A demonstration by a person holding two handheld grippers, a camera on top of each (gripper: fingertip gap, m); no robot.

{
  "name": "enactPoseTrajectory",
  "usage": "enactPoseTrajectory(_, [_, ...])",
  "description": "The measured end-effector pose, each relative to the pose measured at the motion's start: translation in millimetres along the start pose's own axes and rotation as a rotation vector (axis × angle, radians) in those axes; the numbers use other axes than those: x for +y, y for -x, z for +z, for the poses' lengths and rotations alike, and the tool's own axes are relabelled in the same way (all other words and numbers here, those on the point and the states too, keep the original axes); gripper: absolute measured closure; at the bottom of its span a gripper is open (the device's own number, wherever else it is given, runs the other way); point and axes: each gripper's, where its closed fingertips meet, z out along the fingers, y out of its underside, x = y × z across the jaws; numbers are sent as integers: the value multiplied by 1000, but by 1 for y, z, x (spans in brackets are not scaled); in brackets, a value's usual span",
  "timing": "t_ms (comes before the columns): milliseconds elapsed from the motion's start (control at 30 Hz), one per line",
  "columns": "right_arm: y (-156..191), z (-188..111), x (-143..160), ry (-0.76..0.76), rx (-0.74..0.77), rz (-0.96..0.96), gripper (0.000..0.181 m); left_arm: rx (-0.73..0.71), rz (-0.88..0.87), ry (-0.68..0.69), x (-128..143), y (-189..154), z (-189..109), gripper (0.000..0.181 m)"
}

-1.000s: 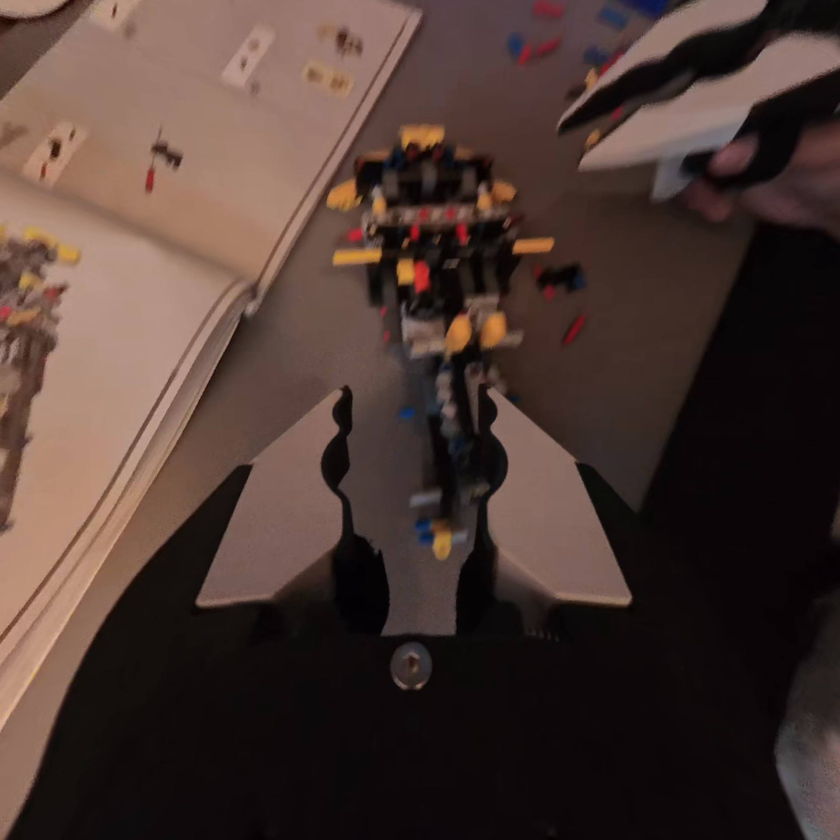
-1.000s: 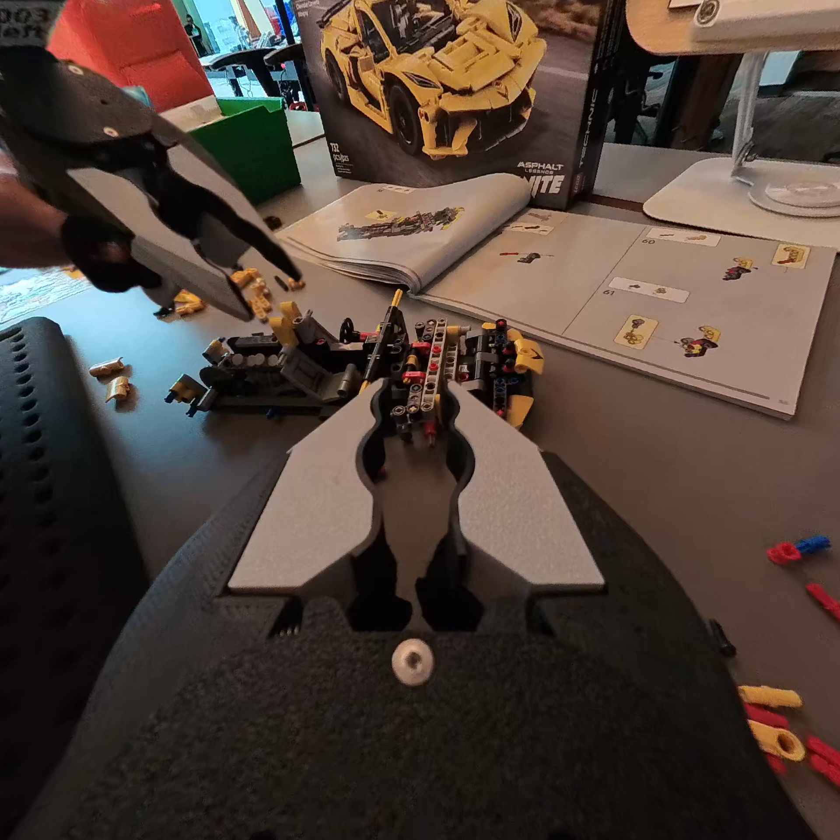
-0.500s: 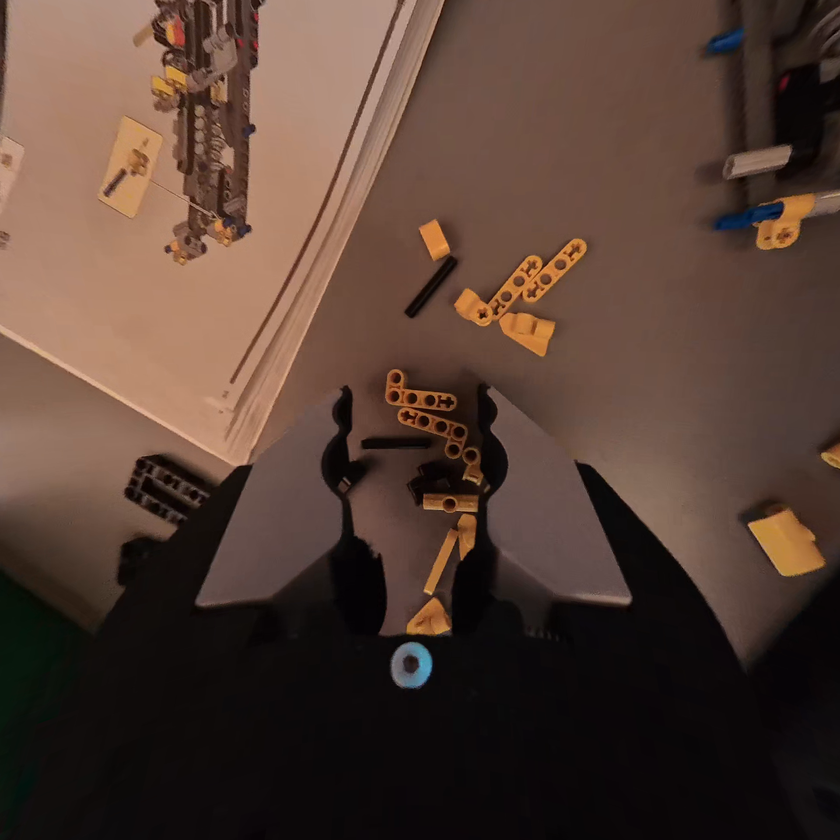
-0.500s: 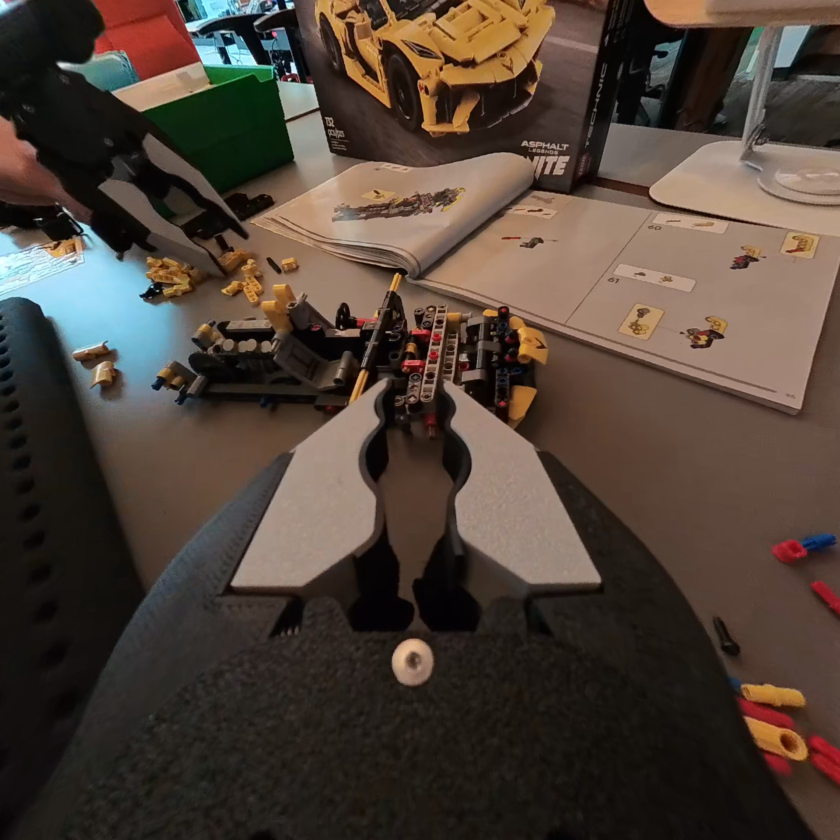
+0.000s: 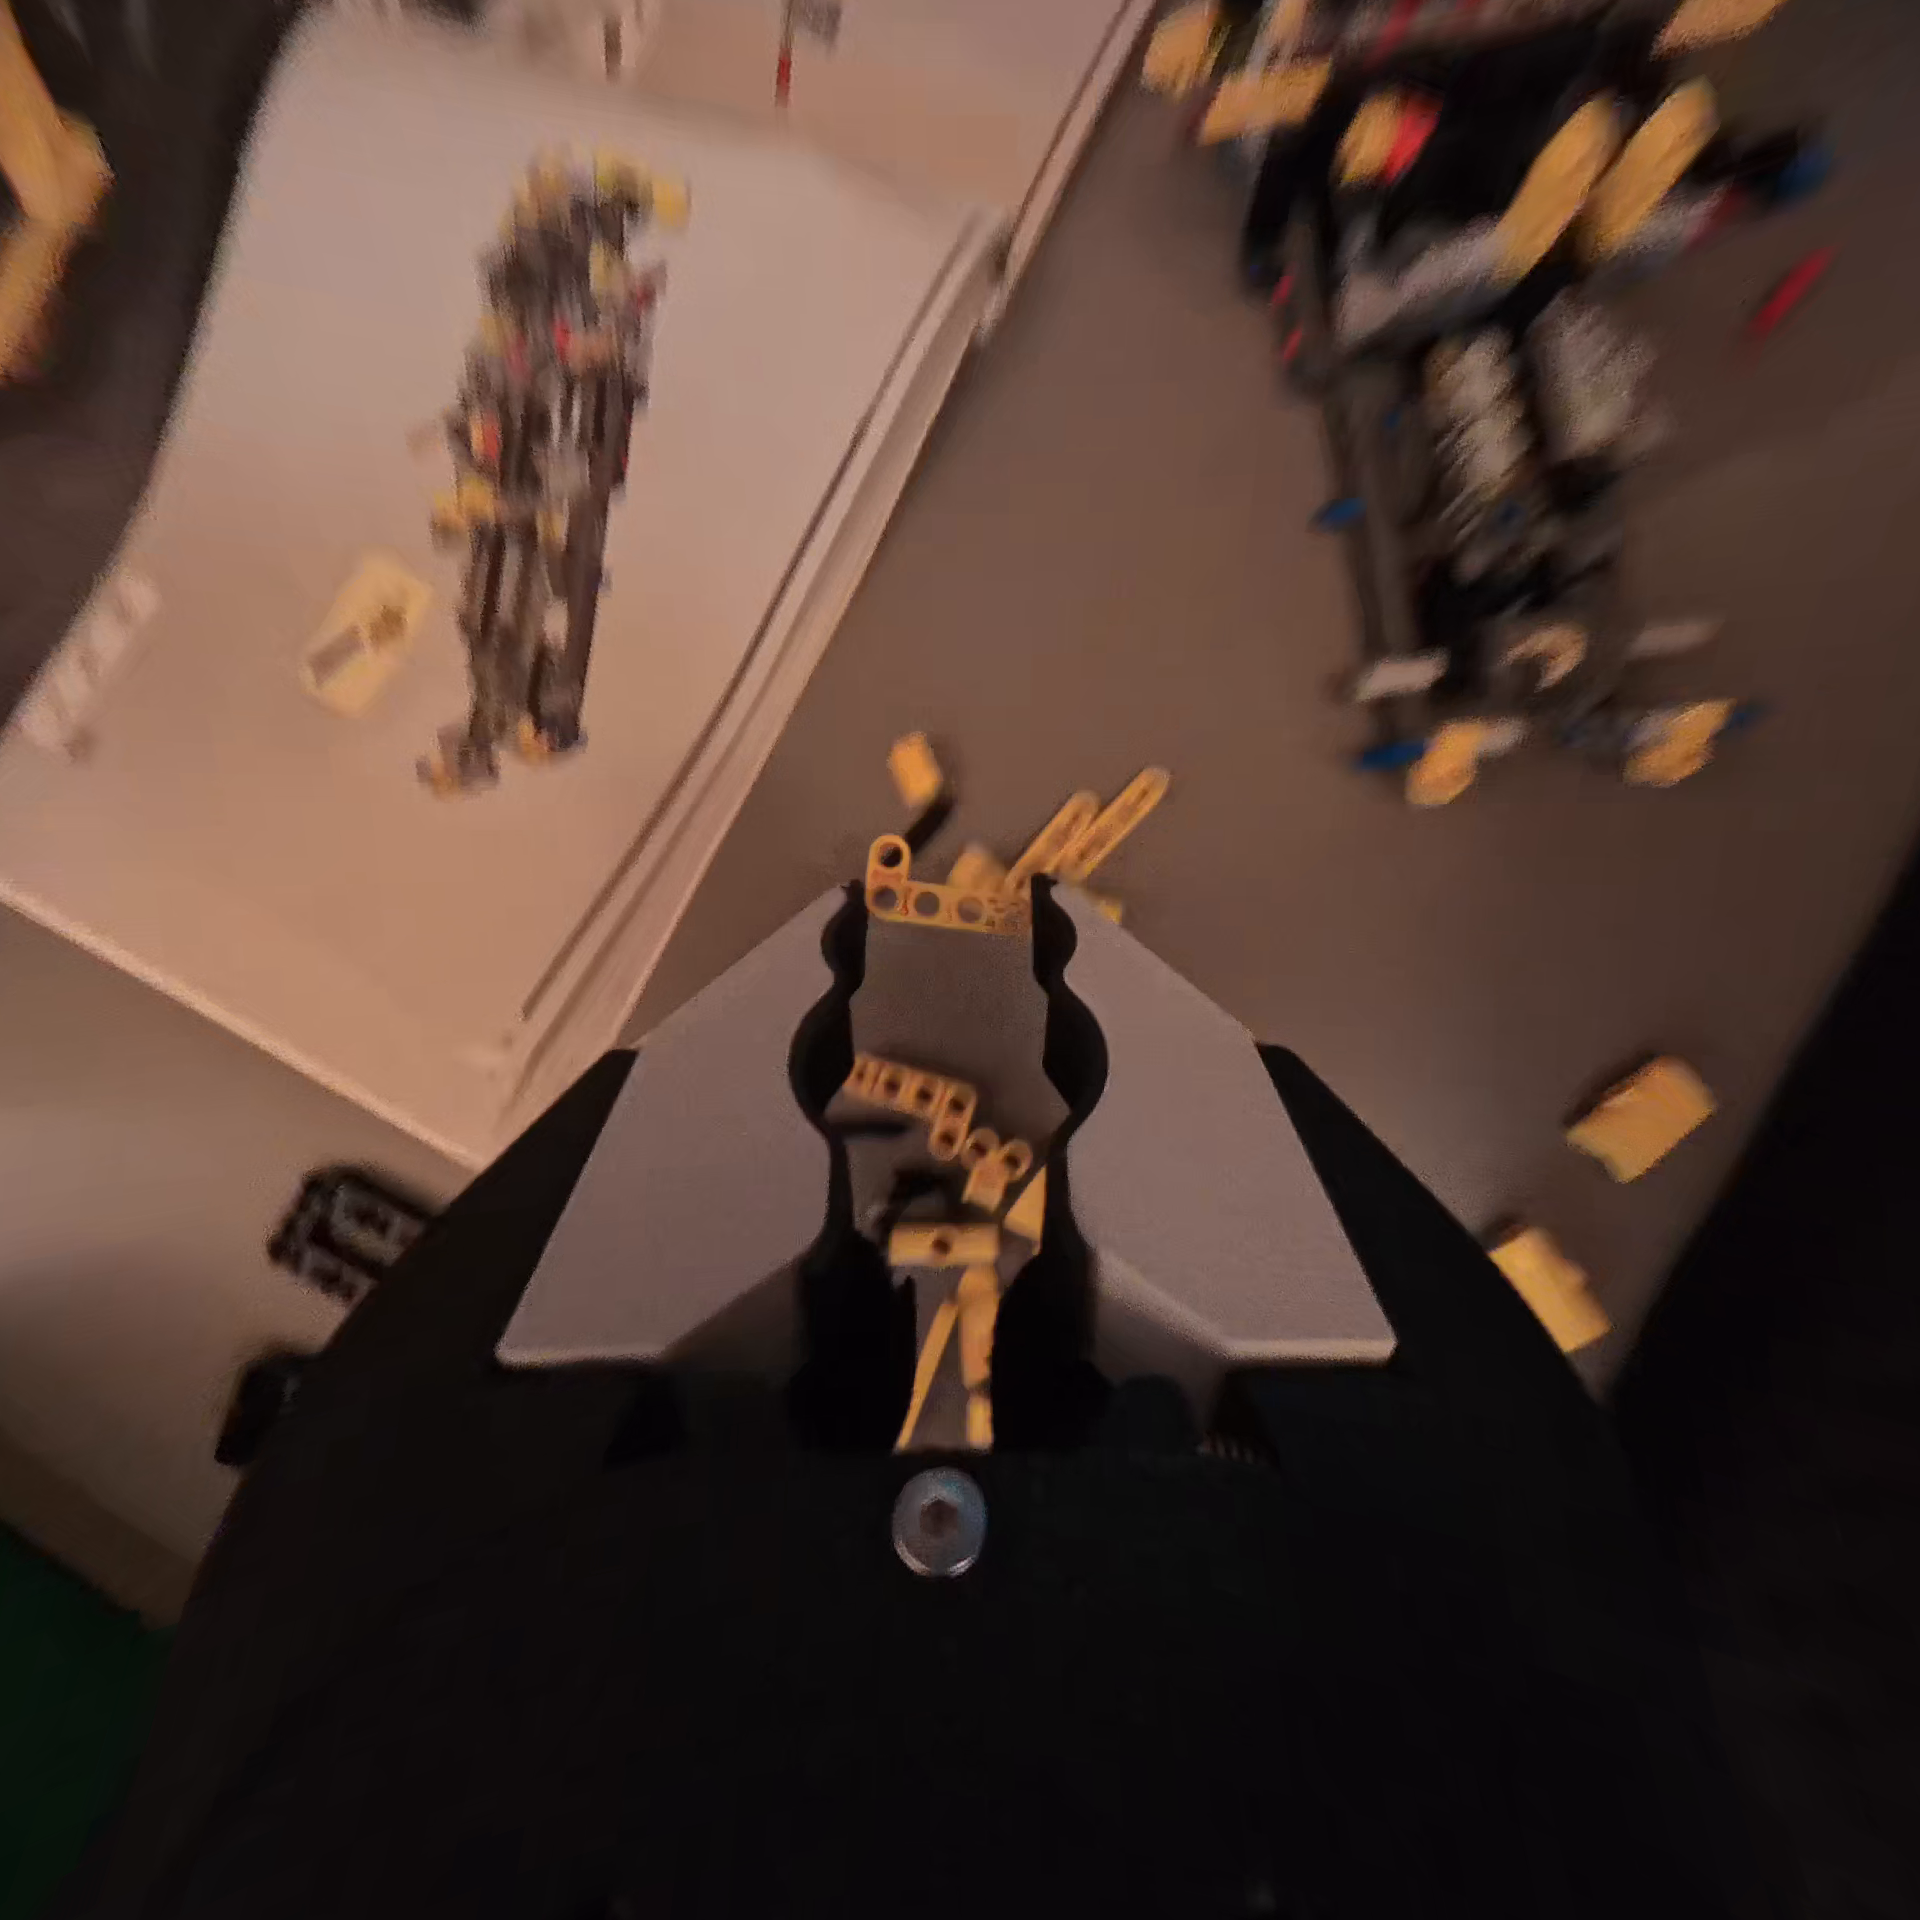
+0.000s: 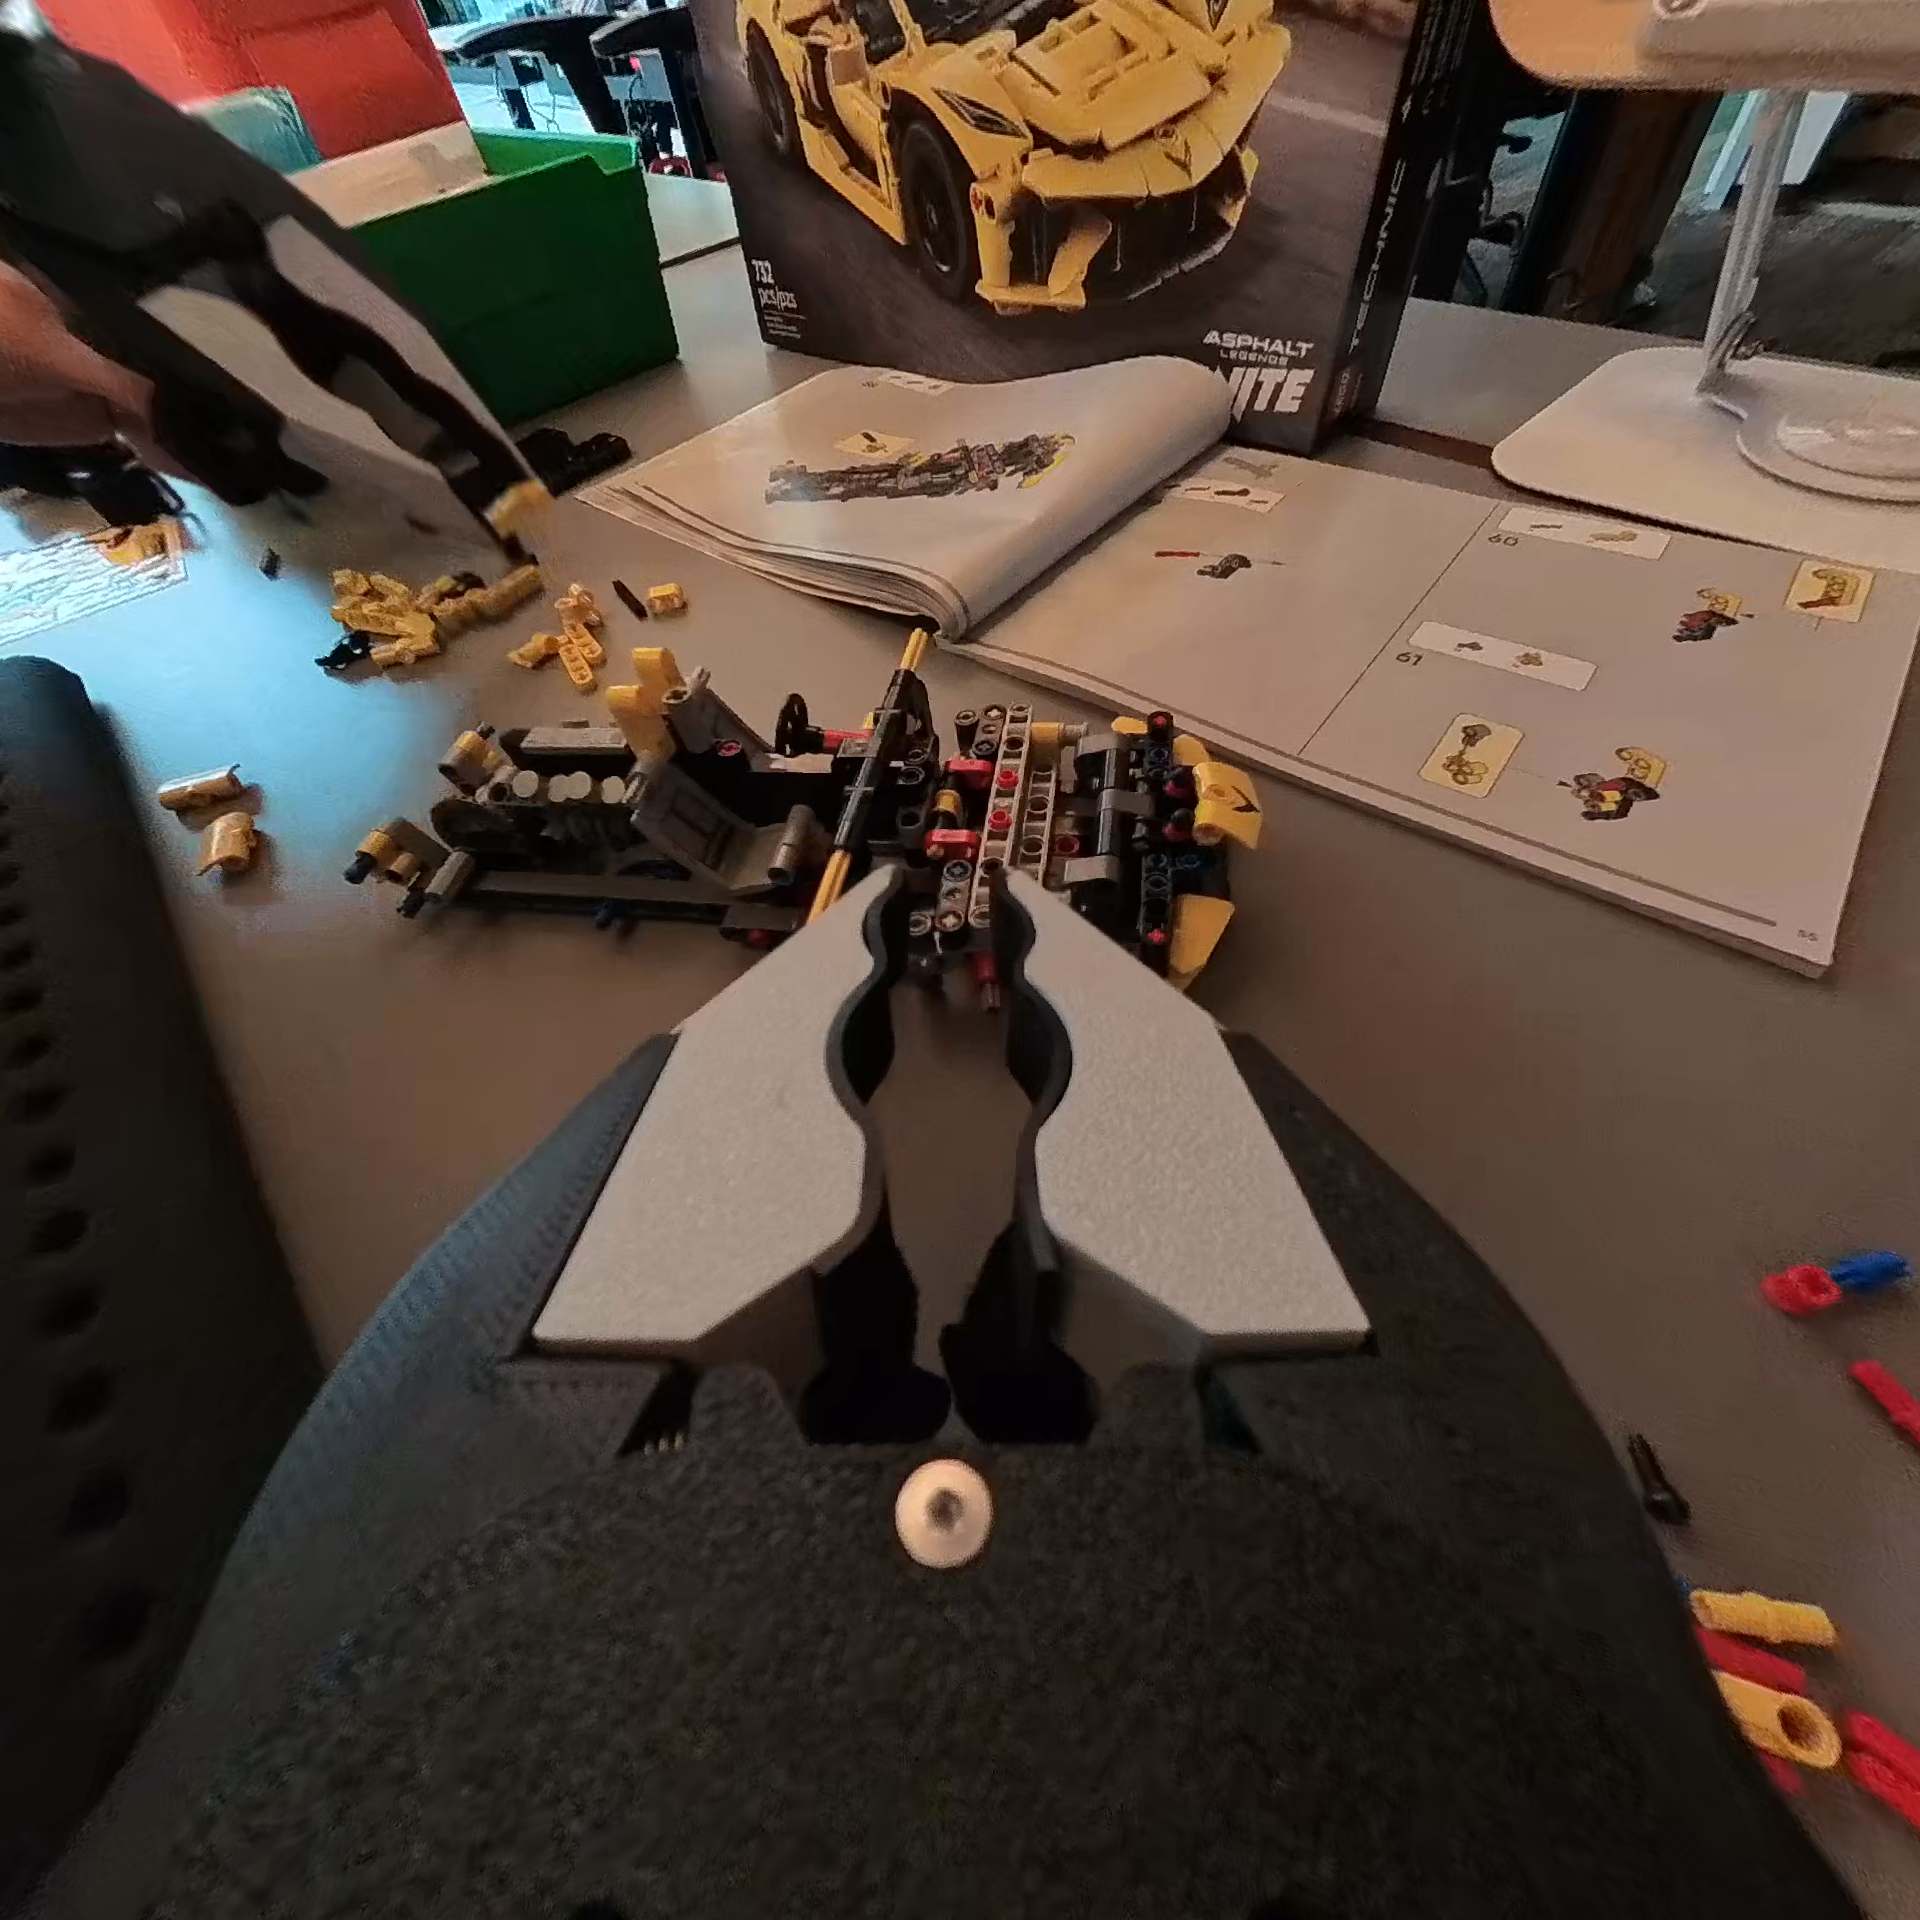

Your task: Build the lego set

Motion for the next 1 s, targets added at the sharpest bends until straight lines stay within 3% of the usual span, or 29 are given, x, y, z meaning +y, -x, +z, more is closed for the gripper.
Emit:
enactPoseTrajectory(100, [1, -3, -7, -38, -8, 5, 168, 94, 65, -199, -68, -46, -15, 148])
enactPoseTrajectory(200, [-3, -11, -18, -107, 11, 21, 167, 272, 92, -282, -117, -117, -7, 148])
enactPoseTrajectory(333, [-24, -39, -34, -246, 93, 94, 167, 450, 93, -178, -126, -207, 39, 148])
enactPoseTrajectory(400, [-37, -56, -42, -332, 120, 168, 167, 433, 143, -117, -120, -231, 68, 148])
enactPoseTrajectory(500, [-53, -78, -42, -400, 141, 278, 166, 373, 212, -59, -122, -247, 101, 148])
enactPoseTrajectory(700, [-58, -104, -44, -505, 147, 338, 168, 326, 254, -22, -133, -255, 131, 146])
enactPoseTrajectory(833, [-53, -93, -40, -464, 79, 368, 166, 361, 220, -48, -137, -261, 131, 138])
enactPoseTrajectory(1000, [-49, -90, -40, -445, 77, 341, 167, 285, 231, -107, -148, -247, 118, 121])
